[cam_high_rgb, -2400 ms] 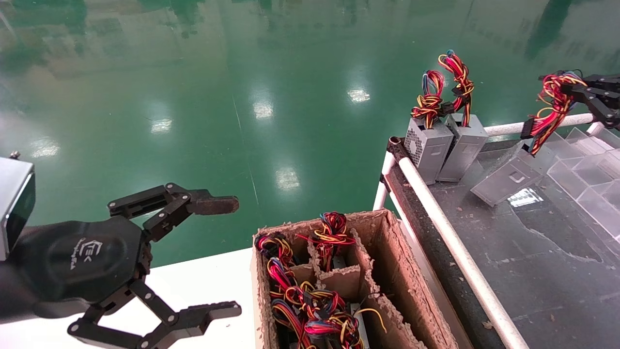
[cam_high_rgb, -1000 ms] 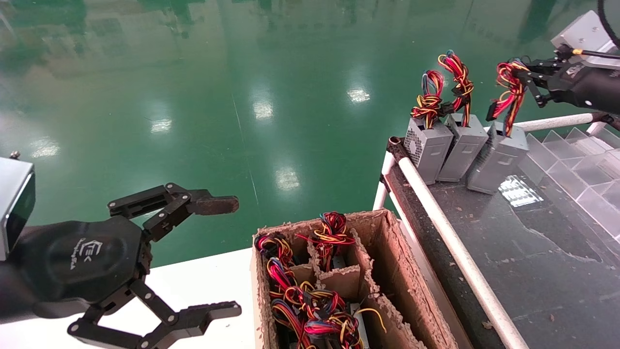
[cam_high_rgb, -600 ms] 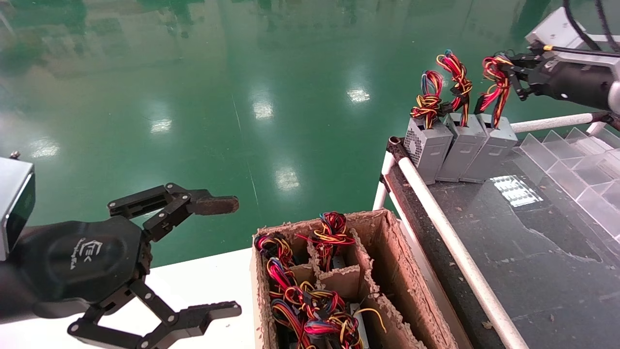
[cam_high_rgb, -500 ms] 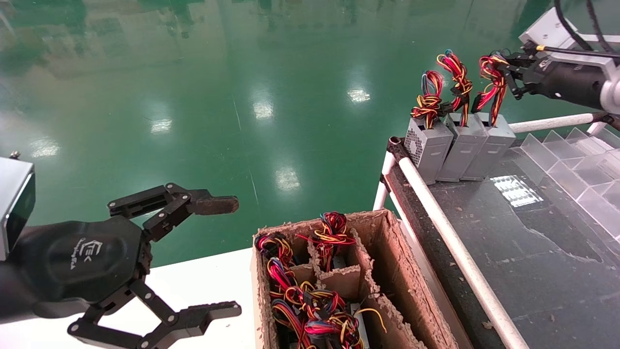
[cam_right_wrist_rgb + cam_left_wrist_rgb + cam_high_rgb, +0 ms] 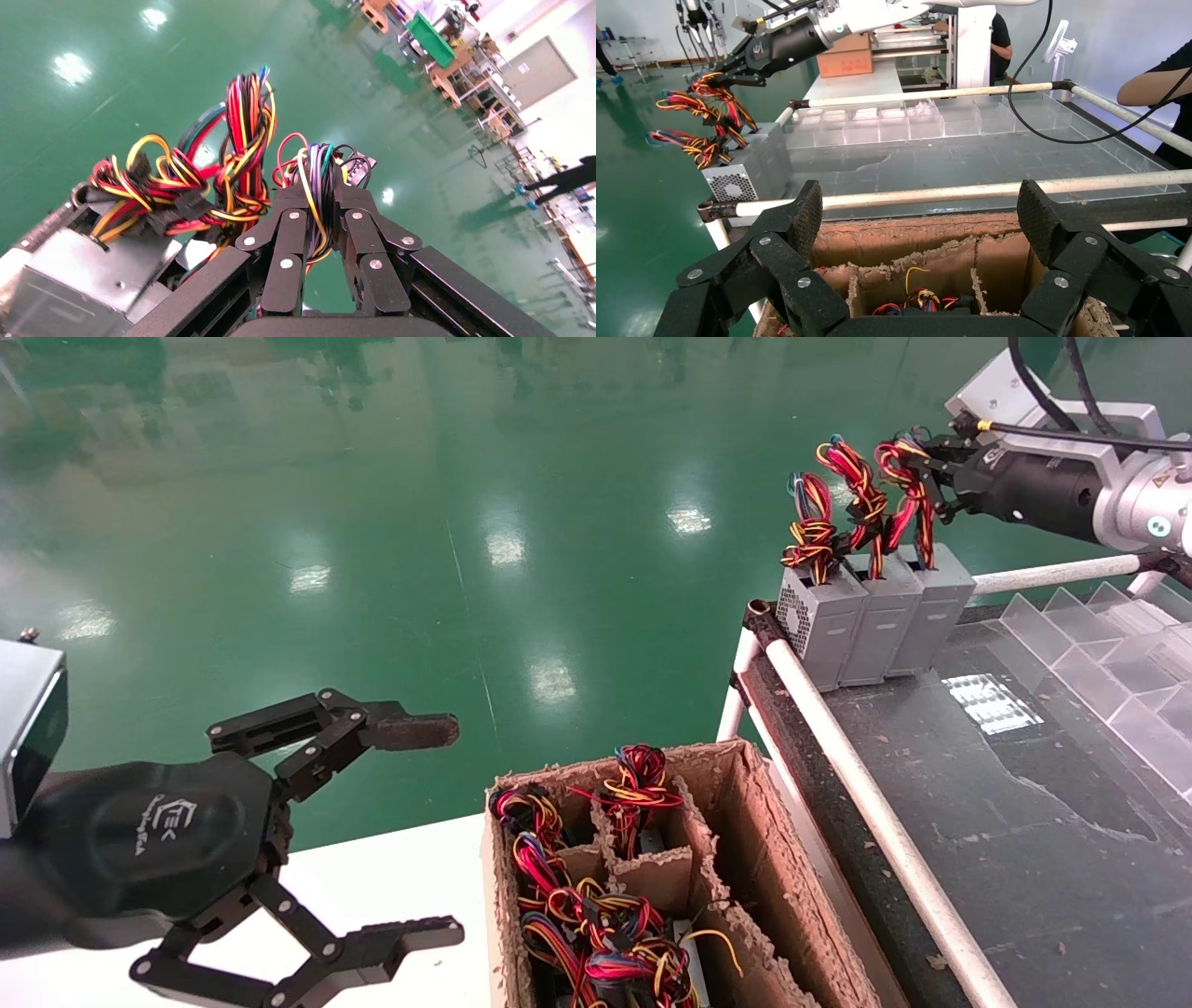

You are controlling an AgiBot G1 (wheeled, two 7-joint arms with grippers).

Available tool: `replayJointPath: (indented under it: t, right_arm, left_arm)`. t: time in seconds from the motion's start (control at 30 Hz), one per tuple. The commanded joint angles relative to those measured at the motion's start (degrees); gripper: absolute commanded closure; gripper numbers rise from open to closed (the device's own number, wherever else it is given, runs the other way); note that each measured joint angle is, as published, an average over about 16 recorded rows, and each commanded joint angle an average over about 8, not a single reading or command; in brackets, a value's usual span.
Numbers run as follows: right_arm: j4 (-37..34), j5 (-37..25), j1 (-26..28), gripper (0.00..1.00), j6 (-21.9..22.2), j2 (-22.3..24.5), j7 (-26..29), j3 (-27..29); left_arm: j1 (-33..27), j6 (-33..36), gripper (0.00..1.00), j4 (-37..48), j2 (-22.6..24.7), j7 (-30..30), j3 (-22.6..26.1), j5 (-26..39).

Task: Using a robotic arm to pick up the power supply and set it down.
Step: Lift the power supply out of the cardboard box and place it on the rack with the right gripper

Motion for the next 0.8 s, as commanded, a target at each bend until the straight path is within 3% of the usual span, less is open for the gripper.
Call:
replayJointPath:
  t: [0.03,0.23,0.3,0.5,0.57,0.8]
  right_arm:
    - [0.04,0.13,0.25,1.00,-0.66,-0.19,0.04,0.09]
    - [-0.42,0.14,0.28,1.00,-1.84,0.75,0.14,0.09]
    - [-0.54,0.08,0.12,0.91,-1.90,1.09,0.07,0.05]
    - [-0.56,0.12,-0.13,0.16,-1.39,1.69,-0.11,0.08]
    - [-0.53,0.22,-0.09,0.00,-1.22,1.78,-0.07,0.15]
    - [-0.58,0.46,-0.01,0.00,-0.64,1.79,0.22,0.32]
  left_arm:
    - [0.00,0.00,0.00,0.00,0.00,0.00,0.00,0.00]
    - [0.00,0.00,0.00,0.00,0.00,0.01,0.01,-0.01]
    - [0.00,-0.01,0.00,0.00,-0.01,0.01,0.01,-0.01]
    - [-0.01,-0.01,0.00,0.00,-0.01,0.01,0.02,-0.02]
    - [-0.01,-0.01,0.00,0.00,-0.01,0.01,0.03,-0.02]
    - [-0.01,-0.02,0.00,0.00,-0.01,0.02,0.04,-0.02]
